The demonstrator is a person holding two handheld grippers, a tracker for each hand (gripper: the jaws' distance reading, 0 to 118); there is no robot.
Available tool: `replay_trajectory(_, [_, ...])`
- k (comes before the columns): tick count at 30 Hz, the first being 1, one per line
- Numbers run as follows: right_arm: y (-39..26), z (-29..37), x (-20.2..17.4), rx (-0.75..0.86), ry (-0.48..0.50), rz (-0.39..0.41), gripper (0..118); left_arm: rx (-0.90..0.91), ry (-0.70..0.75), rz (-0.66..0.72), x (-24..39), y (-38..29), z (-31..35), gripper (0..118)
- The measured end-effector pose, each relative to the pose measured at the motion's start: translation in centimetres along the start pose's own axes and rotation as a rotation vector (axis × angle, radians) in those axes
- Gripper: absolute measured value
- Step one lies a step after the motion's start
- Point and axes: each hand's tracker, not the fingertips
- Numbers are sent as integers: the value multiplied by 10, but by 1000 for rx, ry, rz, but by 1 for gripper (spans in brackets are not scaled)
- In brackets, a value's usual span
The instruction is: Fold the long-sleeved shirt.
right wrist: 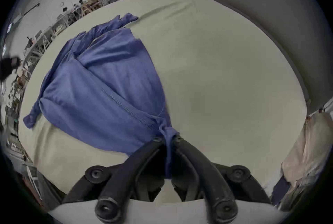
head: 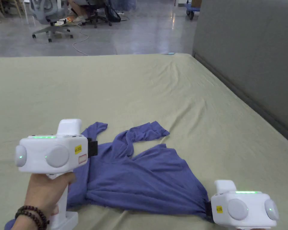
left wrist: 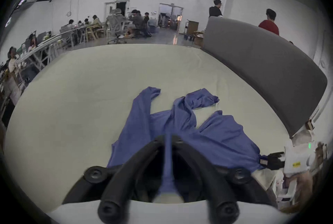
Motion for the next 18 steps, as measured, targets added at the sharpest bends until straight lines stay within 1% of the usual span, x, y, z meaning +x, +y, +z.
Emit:
replay_trajectory(1, [0, -1, 1, -1, 1, 1, 0, -40, -26, -14, 3, 10, -20, 102])
replay_trajectory(2, [0, -2, 3, -2, 3, 0, 0, -83, -42, -25, 6, 17, -38, 118])
replay_trajectory(3, [1, -3, 6, -3, 12, -18, 0, -124, -55, -42, 10, 25, -63, 118])
replay_trajectory(4, [2, -3, 7, -5, 27, -45, 0, -117, -59, -67, 12, 32, -82, 118])
replay_trajectory(6, [2, -3, 14, -9, 46, -66, 0, -151, -20, -127, 16, 40, -119, 117])
replay_trajectory(8, [5, -3, 13, -12, 52, -79, 0, -215, 16, -150, 17, 46, -153, 117])
replay_trajectory(9, [4, -3, 12, -13, 50, -74, 0, -242, 38, -152, 16, 47, -173, 114])
replay_trajectory(10, [4, -3, 12, -13, 48, -67, 0, -256, 27, -152, 12, 49, -188, 108])
replay_trajectory(12, [6, -5, 7, -13, 41, -58, 0, -298, 59, -156, 9, 48, -209, 93])
replay_trajectory(14, [7, -6, 8, -16, 36, -51, 0, -391, 127, -147, 7, 43, -226, 92])
replay_trajectory(15, [8, -7, 7, -16, 34, -47, 0, -445, 136, -148, 6, 38, -232, 81])
replay_trajectory(16, [9, -8, 5, -17, 31, -38, 0, -468, 104, -140, 8, 32, -229, 70])
replay_trajectory(17, [9, -8, 5, -16, 28, -29, 0, -380, 123, -139, 13, 34, -219, 64])
replay_trajectory(18, [9, -9, 5, -16, 27, -23, 0, -393, 103, -145, 15, 37, -213, 18])
